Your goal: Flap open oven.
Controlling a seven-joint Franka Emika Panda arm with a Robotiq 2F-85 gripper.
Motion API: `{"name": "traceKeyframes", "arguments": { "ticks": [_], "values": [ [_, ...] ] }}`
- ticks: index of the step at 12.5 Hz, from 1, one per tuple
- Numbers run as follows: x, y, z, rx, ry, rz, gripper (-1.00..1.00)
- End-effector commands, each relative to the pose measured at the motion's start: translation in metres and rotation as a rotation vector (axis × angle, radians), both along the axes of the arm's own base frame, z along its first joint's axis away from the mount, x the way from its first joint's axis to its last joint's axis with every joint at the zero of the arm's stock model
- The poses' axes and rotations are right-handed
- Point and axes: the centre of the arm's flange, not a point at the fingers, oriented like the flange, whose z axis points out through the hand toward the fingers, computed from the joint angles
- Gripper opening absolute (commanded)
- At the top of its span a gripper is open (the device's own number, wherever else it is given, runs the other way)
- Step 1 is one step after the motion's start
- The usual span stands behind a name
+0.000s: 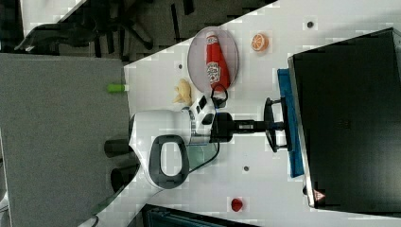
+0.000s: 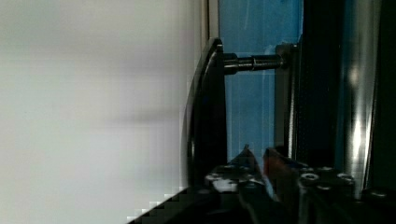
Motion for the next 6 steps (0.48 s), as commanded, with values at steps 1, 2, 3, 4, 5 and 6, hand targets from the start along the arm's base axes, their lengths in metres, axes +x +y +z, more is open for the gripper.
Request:
{"name": "traceKeyframes", "arguments": {
  "ticks": [1, 2, 3, 4, 5, 6],
  "values": [
    [0.008, 0.058, -0.031, -0.057, -0.005, -0.022, -0.65],
    [0.008, 0.069, -0.042, -0.088, -0.007, -0.021, -0.65],
    [0.008, 0.081, -0.053, -0.122, -0.015, -0.025, -0.65],
    [0.007, 0.093, -0.066, -0.154, -0.024, -0.031, -0.65],
    [0.005, 0.105, -0.079, -0.191, -0.033, -0.037, -0.65],
    [0.005, 0.115, -0.092, -0.234, -0.040, -0.027, -0.65]
  ]
}}
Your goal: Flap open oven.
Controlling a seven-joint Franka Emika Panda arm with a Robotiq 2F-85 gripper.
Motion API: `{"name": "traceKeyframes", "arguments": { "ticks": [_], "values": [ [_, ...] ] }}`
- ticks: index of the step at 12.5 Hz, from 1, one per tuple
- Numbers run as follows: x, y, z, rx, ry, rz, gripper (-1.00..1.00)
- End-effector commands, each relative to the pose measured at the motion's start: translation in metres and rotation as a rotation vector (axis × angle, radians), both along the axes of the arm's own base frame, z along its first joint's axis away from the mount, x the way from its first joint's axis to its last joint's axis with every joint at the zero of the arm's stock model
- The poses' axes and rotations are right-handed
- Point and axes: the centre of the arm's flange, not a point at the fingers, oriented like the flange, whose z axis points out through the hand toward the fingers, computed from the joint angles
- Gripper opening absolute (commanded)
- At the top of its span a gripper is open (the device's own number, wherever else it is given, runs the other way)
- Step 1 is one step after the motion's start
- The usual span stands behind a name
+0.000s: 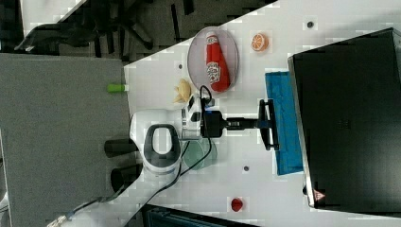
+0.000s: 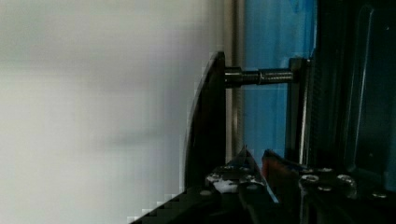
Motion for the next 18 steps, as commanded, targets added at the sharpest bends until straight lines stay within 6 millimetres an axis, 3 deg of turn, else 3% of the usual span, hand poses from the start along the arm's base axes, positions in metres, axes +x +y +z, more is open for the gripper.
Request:
{"name": "traceKeyframes", "arguments": {
  "ticks": [1, 6, 8, 11, 15, 18],
  "values": [
    [-0.007, 0.052, -0.053, -0.104, -0.052, -0.021, -0.65],
    [-0.013, 0.078, -0.115, -0.177, -0.030, 0.019, -0.65],
    [-0.011, 0.079, -0.130, -0.183, -0.024, 0.017, -0.65],
    [-0.004, 0.081, -0.136, -0.177, -0.030, 0.022, -0.65],
    [0.023, 0.107, -0.103, -0.021, -0.155, -0.060, -0.65],
    [0.040, 0.118, -0.049, 0.157, -0.255, -0.370, -0.65]
  ]
}}
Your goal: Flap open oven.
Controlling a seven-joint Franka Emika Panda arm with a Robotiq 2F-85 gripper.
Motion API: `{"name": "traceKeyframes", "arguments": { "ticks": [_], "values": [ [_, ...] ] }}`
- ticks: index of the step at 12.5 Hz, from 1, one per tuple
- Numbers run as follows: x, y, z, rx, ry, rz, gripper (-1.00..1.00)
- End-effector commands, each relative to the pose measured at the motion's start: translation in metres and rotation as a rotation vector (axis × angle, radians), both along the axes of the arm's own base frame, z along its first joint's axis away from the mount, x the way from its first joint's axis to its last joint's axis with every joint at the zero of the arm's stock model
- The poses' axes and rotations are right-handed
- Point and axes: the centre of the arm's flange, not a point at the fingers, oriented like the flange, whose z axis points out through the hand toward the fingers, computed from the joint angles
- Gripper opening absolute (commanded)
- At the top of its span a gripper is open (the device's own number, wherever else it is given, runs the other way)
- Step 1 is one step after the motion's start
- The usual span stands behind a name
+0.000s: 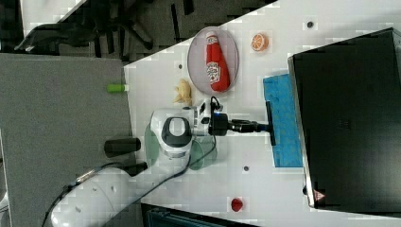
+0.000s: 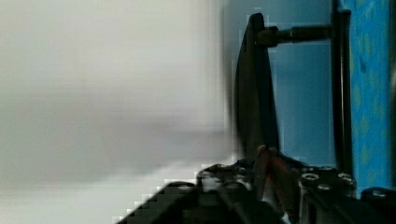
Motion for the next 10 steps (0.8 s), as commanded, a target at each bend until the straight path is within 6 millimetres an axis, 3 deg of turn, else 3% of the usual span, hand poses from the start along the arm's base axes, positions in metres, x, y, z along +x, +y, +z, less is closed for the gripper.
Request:
{"name": "traceKeyframes", "arguments": {
  "ticks": [1, 4, 6, 10],
  "values": [
    [0.045, 0.035, 0.089, 0.204, -0.270, -0.224, -0.65],
    [0.054, 0.029, 0.175, 0.386, -0.385, -0.499, -0.65],
    [0.050, 0.022, 0.232, 0.442, -0.424, -0.571, -0.65],
    [0.031, -0.010, 0.345, 0.466, -0.474, -0.637, -0.65]
  ]
}}
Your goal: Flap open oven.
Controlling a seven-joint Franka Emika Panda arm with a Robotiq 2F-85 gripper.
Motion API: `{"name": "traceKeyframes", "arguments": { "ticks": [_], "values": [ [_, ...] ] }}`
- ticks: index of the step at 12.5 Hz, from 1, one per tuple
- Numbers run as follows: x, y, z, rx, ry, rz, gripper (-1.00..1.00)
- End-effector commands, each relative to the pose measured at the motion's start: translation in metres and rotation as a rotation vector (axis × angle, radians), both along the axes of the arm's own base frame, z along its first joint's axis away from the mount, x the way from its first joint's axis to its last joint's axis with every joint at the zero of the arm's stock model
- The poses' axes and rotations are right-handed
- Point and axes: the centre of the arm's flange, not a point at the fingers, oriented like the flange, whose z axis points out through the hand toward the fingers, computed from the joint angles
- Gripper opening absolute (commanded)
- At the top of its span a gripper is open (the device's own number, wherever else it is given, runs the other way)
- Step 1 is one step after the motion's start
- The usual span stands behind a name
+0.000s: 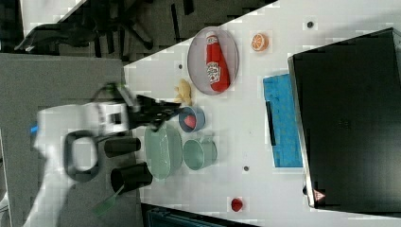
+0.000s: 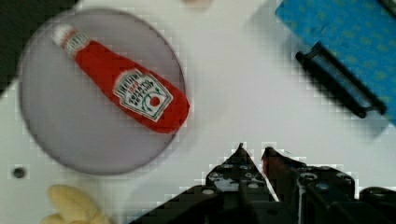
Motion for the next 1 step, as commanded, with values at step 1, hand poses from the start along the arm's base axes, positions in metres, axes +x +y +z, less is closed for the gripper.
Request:
{"name": "traceKeyframes", "arguments": {
  "ticks": [1],
  "values": [
    [-0.0185, -0.0456, 0.0451, 0.022, 0.046, -0.143, -0.65]
  ]
}}
